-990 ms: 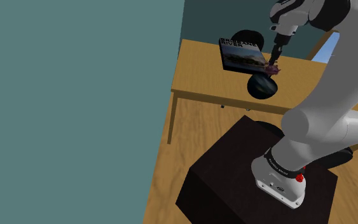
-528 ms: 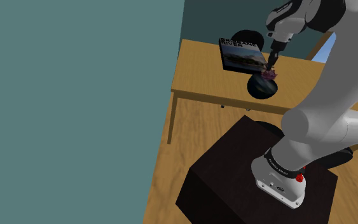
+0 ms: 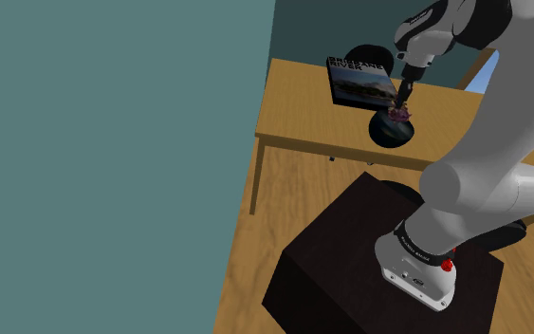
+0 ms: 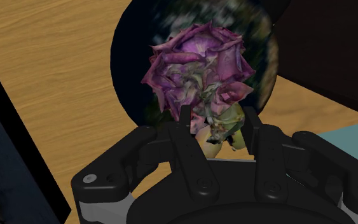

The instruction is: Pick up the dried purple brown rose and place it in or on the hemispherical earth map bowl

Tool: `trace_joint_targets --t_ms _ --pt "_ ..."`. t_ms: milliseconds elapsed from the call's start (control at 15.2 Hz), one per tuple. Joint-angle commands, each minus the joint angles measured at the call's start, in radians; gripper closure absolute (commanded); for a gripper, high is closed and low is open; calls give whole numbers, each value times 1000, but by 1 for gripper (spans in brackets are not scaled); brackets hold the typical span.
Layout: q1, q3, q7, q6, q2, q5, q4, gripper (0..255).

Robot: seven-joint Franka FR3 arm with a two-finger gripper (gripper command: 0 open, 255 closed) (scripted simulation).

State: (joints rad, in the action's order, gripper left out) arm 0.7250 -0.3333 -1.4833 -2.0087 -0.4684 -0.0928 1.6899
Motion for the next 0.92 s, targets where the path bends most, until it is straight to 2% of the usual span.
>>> trace_joint_targets --t_ms 0,66,132,462,726,858 --pt "0 0 0 0 0 0 0 255" --pt "0 0 0 0 0 0 0 255" --pt "0 0 0 0 0 0 0 0" --pt "0 0 0 0 0 0 0 0" --pt "-3 -6 8 115 29 12 -88 0" --pt "-3 -6 8 115 30 12 -88 0"
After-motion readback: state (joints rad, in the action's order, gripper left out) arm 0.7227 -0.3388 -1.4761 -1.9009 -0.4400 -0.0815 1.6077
